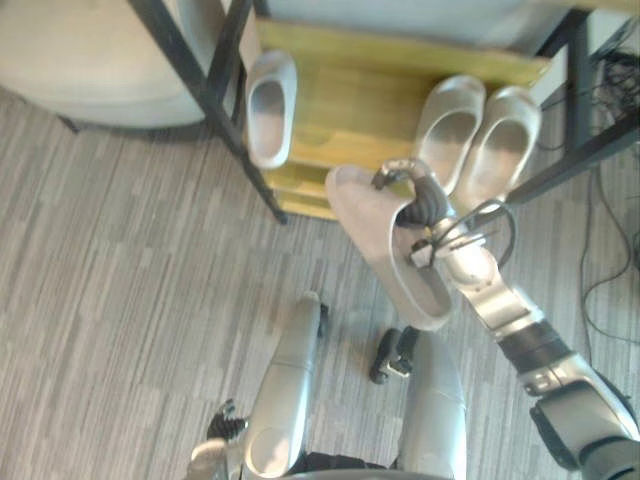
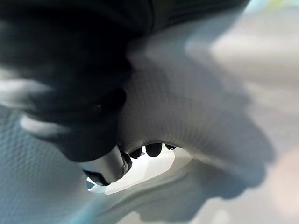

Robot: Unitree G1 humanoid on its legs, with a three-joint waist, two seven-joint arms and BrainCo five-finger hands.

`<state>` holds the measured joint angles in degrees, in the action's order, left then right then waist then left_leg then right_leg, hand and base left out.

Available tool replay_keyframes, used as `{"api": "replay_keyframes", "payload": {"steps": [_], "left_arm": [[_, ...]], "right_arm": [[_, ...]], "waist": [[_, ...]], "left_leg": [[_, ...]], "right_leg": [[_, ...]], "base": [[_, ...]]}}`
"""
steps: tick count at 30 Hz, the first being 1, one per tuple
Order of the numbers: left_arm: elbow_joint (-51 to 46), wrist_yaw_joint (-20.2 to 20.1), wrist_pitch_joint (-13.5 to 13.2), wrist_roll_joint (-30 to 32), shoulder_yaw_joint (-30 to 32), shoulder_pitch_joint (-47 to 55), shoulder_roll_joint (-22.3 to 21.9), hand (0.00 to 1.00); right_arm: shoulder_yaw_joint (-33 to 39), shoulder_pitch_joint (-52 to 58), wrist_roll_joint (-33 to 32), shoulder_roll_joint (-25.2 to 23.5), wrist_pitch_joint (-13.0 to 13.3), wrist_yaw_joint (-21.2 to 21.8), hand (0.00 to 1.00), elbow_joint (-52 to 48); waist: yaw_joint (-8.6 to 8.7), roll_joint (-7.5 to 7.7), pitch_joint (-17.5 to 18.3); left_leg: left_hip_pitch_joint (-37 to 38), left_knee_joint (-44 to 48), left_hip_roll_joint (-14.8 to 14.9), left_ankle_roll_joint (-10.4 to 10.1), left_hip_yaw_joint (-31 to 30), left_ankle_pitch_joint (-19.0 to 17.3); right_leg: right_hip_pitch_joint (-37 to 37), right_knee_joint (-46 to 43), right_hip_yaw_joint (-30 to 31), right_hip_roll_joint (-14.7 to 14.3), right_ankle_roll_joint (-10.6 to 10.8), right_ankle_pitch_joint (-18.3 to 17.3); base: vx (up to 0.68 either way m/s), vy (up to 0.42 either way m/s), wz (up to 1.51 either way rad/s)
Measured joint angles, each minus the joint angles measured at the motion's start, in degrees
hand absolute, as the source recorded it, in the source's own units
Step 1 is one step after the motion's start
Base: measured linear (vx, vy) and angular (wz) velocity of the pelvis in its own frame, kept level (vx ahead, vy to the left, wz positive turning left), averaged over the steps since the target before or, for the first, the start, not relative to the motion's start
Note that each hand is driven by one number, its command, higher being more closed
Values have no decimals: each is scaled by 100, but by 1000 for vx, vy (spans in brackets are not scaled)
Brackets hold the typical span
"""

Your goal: Organize the slippers on the shoe rack

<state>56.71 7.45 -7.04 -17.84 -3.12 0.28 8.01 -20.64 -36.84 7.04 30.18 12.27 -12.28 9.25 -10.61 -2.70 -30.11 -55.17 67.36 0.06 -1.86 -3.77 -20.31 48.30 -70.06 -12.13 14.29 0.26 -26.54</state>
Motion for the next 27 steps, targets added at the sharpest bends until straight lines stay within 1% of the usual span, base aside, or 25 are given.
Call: {"api": "replay_keyframes", "payload": {"steps": [1,2,3,4,6,7,11,13,16,20,24,27], "left_arm": [[-106,19,3,-28,75,-23,-40,0],[-108,20,3,-28,78,-24,-42,0],[-225,59,0,-43,218,-63,-128,0],[-317,136,-3,-48,244,-73,-170,0],[-402,146,-1,-53,364,-105,-250,0],[-440,147,-1,-56,384,-141,-290,0],[-556,154,-3,-61,387,-185,-317,0],[-566,243,-4,-90,392,-194,-328,0],[-595,257,-10,-90,390,-260,-351,0],[-610,328,-7,-89,392,-356,-378,0],[-606,376,-7,-90,393,-394,-390,0],[-611,388,-7,-91,392,-432,-409,0]], "right_arm": [[27,-103,133,-133,-83,-136,100,25],[27,-105,141,-135,-85,-139,100,25],[51,-175,252,-225,-191,-298,100,25],[93,-226,383,-325,-258,-411,100,24],[260,-336,515,-547,-360,-589,100,23],[374,-419,631,-623,-408,-710,100,24],[715,-812,751,-847,-656,-1123,100,82],[777,-1011,877,-984,-789,-1290,100,174],[1037,-1293,881,-1190,-927,-1554,100,549],[1421,-1706,880,-1278,-1225,-1867,100,1119],[1637,-2079,874,-1439,-1355,-2069,100,1608],[1833,-2309,862,-1433,-1432,-2197,100,1991]], "waist": [[-54,16,-11],[-56,16,-11],[-124,38,-32],[-142,55,-48],[-173,75,-61],[-196,77,-62],[-280,79,-63],[-340,79,-63],[-421,78,-63],[-531,78,-62],[-592,77,-62],[-707,77,-61]], "left_leg": [[-197,114,2,-4,-20,0],[-199,118,2,-5,-20,0],[-341,231,-28,-20,-20,-9],[-411,311,-61,-25,-38,-13],[-540,422,-86,-69,-84,-39],[-619,480,-98,-81,-121,-44],[-861,602,-154,-130,-180,-39],[-916,634,-159,-152,-224,-27],[-986,690,-210,-196,-329,-1],[-1095,725,-362,-275,-482,34],[-1185,725,-379,-349,-604,64],[-1303,726,-397,-395,-650,90]], "right_leg": [[180,-134,-12,18,-4,-14],[182,-140,-12,18,-3,-15],[328,-310,-14,91,-4,-89],[391,-415,-11,117,-15,-140],[479,-548,-60,179,-30,-209],[534,-605,-89,190,-26,-238],[729,-803,-174,292,-70,-327],[770,-840,-206,292,-85,-355],[761,-925,-321,336,-106,-450],[780,-1069,-470,459,-147,-592],[807,-1085,-589,458,-172,-625],[915,-1129,-630,469,-218,-649]], "base": [[-106,-20,3],[-75,-16,8],[-51,-10,12],[-62,-11,18],[-67,-10,14],[-55,-9,11],[-51,-11,11],[-56,-27,8],[-36,-24,16],[-39,-30,26],[-38,-10,9],[-38,4,6]]}}
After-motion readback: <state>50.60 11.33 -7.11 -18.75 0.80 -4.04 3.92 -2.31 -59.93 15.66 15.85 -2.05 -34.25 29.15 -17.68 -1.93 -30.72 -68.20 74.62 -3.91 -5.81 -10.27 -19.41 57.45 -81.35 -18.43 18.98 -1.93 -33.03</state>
